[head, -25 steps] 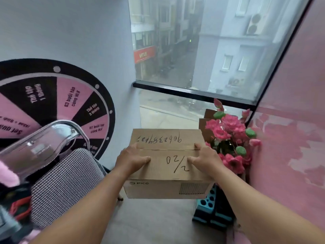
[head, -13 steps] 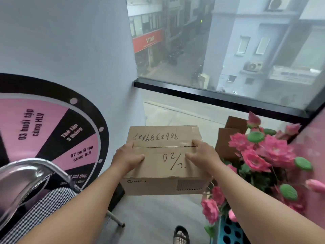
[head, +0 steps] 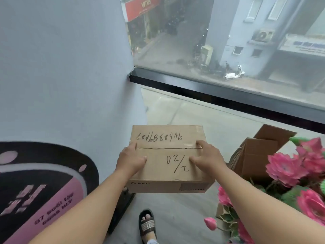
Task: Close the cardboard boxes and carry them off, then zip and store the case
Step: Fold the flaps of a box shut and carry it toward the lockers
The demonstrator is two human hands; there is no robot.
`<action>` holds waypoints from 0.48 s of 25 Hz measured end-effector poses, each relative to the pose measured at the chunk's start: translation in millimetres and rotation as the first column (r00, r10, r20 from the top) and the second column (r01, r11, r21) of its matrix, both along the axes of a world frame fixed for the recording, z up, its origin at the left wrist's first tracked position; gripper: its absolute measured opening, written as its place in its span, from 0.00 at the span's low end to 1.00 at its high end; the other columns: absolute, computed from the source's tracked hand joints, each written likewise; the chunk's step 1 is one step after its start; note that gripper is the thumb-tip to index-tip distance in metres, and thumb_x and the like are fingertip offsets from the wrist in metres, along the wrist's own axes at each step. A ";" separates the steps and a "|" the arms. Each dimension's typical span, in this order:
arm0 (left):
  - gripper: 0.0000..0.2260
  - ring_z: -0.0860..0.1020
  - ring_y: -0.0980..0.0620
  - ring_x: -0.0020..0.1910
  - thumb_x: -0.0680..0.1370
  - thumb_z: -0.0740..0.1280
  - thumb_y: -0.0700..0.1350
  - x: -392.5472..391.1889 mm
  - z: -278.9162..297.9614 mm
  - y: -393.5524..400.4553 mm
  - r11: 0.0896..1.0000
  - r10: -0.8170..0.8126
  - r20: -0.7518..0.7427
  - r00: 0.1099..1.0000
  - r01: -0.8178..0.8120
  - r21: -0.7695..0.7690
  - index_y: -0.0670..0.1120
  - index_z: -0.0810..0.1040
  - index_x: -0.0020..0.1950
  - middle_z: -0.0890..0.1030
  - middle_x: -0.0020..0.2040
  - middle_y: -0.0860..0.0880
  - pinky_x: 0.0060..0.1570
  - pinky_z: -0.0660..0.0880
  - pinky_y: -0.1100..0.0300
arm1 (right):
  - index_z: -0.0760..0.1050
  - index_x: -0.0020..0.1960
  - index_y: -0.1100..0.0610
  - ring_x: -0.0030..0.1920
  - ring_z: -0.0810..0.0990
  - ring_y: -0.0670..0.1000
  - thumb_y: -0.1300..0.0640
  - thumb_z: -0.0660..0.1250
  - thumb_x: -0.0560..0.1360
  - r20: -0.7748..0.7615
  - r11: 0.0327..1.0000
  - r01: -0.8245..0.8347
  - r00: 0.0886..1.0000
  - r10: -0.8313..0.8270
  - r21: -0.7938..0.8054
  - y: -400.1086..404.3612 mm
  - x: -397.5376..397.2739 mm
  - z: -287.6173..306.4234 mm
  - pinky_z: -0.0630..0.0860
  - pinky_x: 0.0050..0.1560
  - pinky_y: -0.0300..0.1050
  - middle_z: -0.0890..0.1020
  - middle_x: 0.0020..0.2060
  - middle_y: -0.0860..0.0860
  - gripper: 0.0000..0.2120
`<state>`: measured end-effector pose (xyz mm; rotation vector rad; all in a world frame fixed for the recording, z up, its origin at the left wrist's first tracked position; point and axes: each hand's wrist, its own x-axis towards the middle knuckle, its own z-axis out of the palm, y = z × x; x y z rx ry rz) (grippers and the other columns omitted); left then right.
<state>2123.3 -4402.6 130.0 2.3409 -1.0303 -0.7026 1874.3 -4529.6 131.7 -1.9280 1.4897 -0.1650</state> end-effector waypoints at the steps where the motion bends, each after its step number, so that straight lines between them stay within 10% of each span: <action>1: 0.22 0.76 0.48 0.53 0.71 0.72 0.47 14.6 -16.2 -15.8 1.000 -0.005 -0.017 1.000 0.005 0.009 0.52 0.73 0.64 0.79 0.56 0.50 0.51 0.74 0.56 | 0.73 0.69 0.48 0.54 0.77 0.56 0.49 0.72 0.68 -0.010 1.000 0.023 1.000 -0.023 0.012 -11.5 13.4 -14.7 0.68 0.48 0.46 0.81 0.59 0.52 0.29; 6: 0.24 0.73 0.55 0.44 0.69 0.72 0.44 66.2 -90.5 -82.6 0.999 -0.020 -0.090 0.996 0.025 0.046 0.53 0.71 0.64 0.75 0.52 0.54 0.35 0.65 0.69 | 0.70 0.70 0.46 0.61 0.77 0.56 0.47 0.73 0.68 -0.048 0.987 0.137 0.990 -0.134 0.081 -59.3 57.7 -89.5 0.71 0.53 0.47 0.79 0.62 0.50 0.32; 12: 0.30 0.73 0.51 0.53 0.69 0.71 0.43 115.4 -217.0 -150.5 0.986 -0.030 -0.126 0.992 0.049 0.156 0.54 0.68 0.71 0.75 0.61 0.53 0.49 0.69 0.60 | 0.67 0.74 0.47 0.63 0.76 0.56 0.45 0.75 0.68 -0.079 0.964 0.208 0.977 -0.198 0.162 -101.5 97.6 -223.1 0.72 0.58 0.49 0.77 0.63 0.52 0.36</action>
